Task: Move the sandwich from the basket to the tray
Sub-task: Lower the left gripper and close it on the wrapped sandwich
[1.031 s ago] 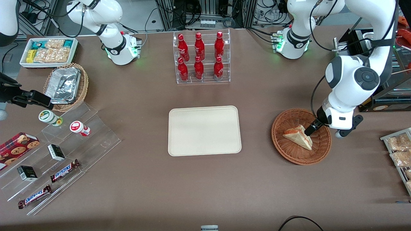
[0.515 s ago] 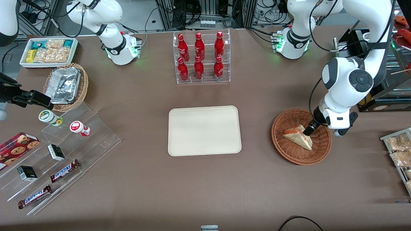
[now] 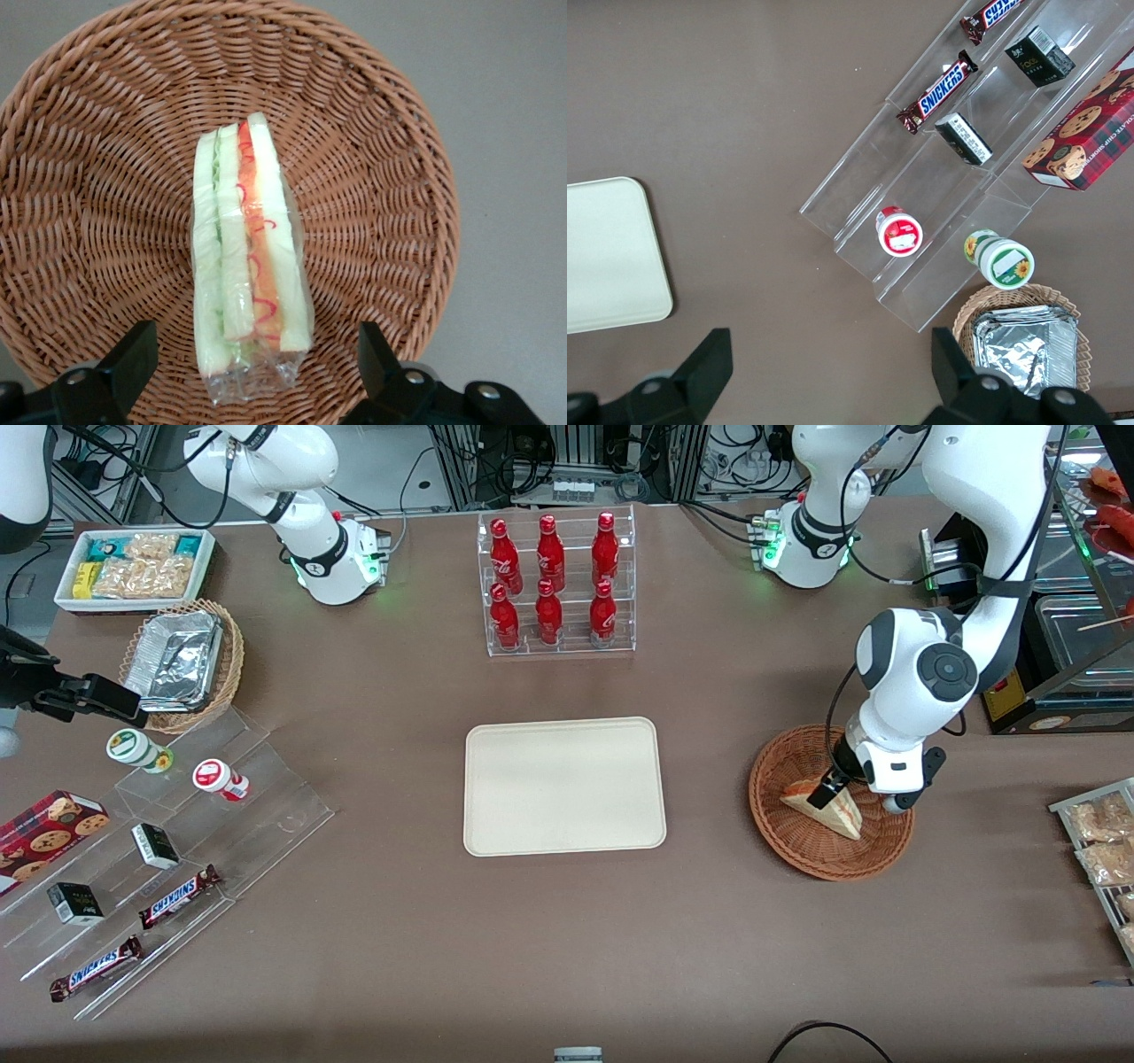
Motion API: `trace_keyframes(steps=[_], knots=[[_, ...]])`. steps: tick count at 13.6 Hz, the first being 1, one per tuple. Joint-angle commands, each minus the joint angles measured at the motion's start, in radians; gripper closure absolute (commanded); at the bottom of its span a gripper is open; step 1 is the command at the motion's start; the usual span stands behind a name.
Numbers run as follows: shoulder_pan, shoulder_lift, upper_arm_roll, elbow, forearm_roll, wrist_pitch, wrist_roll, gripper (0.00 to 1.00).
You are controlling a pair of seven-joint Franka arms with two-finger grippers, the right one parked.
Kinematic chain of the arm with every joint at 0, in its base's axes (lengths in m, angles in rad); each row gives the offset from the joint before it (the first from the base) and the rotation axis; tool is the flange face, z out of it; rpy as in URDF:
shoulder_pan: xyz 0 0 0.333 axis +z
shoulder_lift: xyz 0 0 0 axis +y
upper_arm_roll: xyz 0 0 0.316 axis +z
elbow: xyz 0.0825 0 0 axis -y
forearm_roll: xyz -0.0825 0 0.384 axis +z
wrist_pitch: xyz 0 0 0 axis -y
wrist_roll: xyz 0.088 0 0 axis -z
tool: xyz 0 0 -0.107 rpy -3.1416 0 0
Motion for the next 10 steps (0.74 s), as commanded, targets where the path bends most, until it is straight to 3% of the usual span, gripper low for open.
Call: trace_keyframes(steps=[1,8,9,10], knots=[[0.002,-0.014,0.003,-0.031,0.007,0.021,-0.018,0.00],[0.005,0.056,0.003,-0.019,0.003,0.110,-0.024,0.00],[0.005,0.058,0.003,-0.019,0.003,0.110,-0.026,0.12],[0.007,0.056,0.005,-0.017,0.001,0.108,-0.036,0.35]])
